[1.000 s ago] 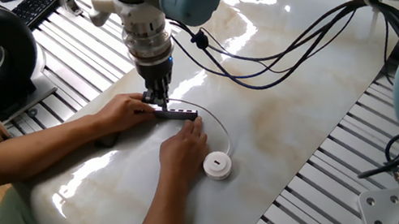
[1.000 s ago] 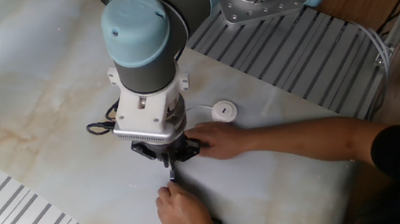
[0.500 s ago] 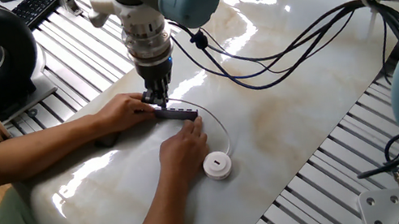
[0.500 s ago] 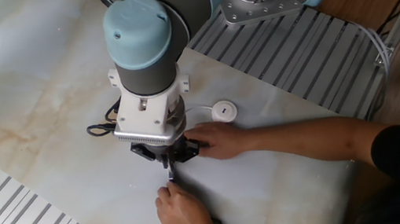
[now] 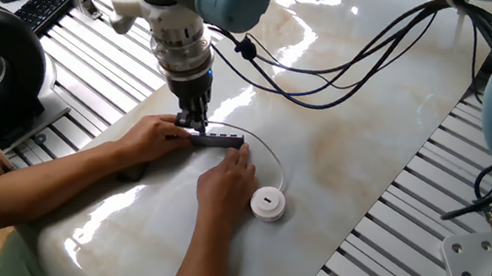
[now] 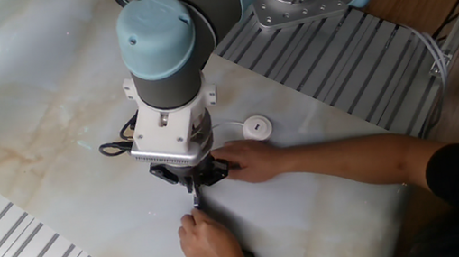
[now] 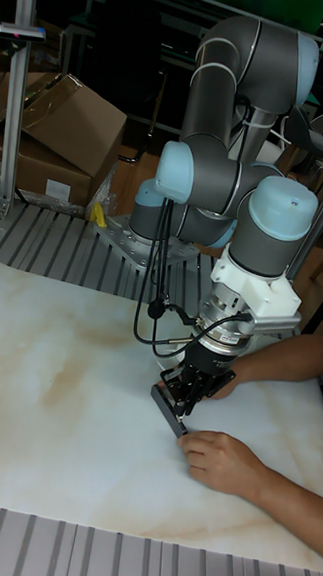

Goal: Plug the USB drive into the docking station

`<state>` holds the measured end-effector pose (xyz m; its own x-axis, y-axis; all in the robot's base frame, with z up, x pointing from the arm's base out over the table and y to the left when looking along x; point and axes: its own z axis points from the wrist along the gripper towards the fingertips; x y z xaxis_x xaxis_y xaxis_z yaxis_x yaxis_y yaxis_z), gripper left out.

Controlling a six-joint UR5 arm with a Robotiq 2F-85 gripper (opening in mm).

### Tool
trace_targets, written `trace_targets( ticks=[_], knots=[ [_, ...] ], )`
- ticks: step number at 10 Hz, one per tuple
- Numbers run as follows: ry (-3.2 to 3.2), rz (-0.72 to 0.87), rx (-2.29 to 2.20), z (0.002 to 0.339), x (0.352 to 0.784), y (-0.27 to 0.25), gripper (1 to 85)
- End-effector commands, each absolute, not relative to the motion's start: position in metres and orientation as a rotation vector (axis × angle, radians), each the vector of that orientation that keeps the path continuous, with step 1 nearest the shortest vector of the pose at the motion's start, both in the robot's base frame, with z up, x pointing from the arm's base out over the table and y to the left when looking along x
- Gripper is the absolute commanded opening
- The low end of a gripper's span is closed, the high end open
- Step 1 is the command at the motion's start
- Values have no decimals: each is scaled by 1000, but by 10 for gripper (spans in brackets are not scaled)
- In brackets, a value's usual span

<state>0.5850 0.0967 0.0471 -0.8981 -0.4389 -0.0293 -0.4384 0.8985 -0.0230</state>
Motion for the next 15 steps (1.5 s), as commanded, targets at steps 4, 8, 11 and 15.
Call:
trace_targets(
  ticks=[4,8,11,15],
  knots=[
    [3026,-6,-691,47,586,99,13],
    [3020,7,-701,44,589,97,13],
    [3026,35,-722,49,587,96,13],
    [3048,10,-713,56,578,97,13]
  ],
)
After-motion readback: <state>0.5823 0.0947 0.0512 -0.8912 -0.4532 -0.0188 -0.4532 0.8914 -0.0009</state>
